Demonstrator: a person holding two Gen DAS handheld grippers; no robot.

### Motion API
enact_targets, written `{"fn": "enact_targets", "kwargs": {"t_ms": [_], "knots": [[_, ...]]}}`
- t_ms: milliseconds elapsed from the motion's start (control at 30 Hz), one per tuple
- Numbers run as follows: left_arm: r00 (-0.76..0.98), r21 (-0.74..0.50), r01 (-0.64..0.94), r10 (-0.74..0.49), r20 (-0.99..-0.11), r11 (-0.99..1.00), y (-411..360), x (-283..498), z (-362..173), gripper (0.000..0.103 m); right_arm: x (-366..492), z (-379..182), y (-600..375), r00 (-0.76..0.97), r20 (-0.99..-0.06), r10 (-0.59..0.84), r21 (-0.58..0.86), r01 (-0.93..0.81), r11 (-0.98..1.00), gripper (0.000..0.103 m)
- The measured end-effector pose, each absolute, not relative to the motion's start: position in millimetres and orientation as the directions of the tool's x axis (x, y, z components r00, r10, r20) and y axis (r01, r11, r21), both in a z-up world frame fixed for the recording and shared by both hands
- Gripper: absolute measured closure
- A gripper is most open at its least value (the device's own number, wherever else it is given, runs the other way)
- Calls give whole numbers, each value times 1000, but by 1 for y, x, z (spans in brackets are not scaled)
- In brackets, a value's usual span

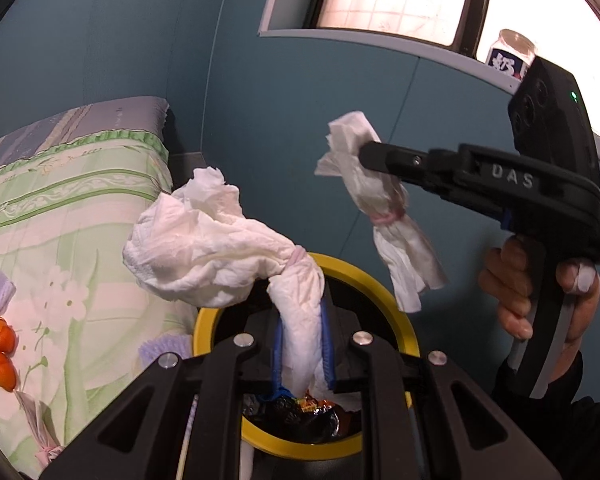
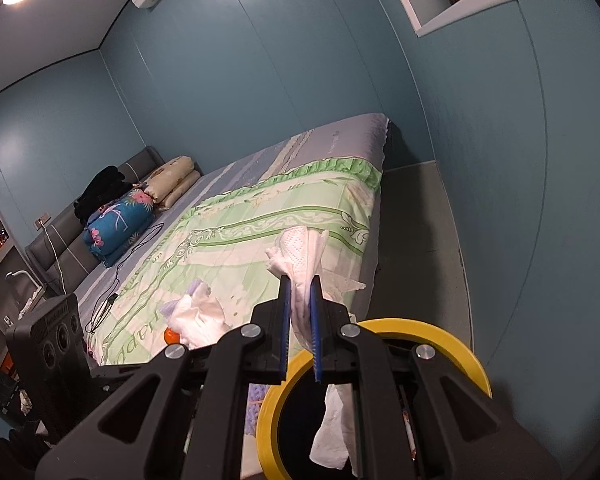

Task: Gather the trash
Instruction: 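Open both tools over the yellow bin to drop the tissues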

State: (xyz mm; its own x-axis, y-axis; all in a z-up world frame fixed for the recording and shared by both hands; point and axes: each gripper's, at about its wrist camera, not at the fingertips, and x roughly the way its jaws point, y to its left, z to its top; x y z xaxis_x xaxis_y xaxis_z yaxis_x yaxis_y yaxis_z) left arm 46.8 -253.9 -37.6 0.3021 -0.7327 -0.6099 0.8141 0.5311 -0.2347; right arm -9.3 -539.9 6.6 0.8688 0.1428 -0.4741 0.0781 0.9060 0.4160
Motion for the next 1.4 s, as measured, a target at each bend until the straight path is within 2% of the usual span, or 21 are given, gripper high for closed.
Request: {"fn": "enact_targets", "kwargs": {"t_ms": [333, 367, 400, 433, 467, 500, 533, 600, 667, 700, 1067, 1400], "knots": [[266, -226, 843, -744, -614, 488, -261, 36, -43, 89, -7, -1, -549, 864, -486, 133, 442, 111, 890, 94], [261, -229, 846, -748, -610, 482, -261, 35, -43, 86, -7, 0, -550, 865, -484, 131, 444, 114, 888, 93], [258, -231, 847, -750, -609, 478, -261, 33, -44, 81, -7, 0, -551, 866, -483, 128, 448, 119, 886, 88], [256, -232, 848, -752, -607, 476, -260, 32, -45, 72, -7, -1, -553, 867, -484, 123, 451, 127, 883, 83], [258, -232, 847, -752, -606, 477, -259, 32, -45, 59, -7, -1, -555, 868, -483, 116, 455, 135, 880, 68], [264, -231, 844, -751, -605, 483, -257, 32, -47, 54, -7, -1, -558, 870, -481, 108, 461, 146, 875, 54], [264, -233, 844, -752, -604, 483, -256, 32, -47, 49, -9, -2, -561, 874, -476, 99, 472, 159, 867, 54], [257, -244, 841, -753, -606, 483, -250, 34, -49, 48, -11, -3, -565, 876, -475, 84, 476, 175, 862, 57], [265, -252, 830, -750, -605, 497, -244, 38, -50, 36, -13, -1, -568, 880, -471, 57, 467, 193, 863, 57], [267, -259, 825, -751, -604, 502, -240, 39, -50, 35, -14, -1, -569, 882, -469, 50, 466, 199, 862, 57], [280, -283, 814, -769, -575, 508, -226, 48, -36, 32, -21, 9, -564, 897, -442, 35, 449, 187, 874, 57], [400, -256, 763, -746, -533, 593, -188, 71, -8, 30, -30, 16, -566, 926, -375, 50, 466, 141, 874, 56]]}}
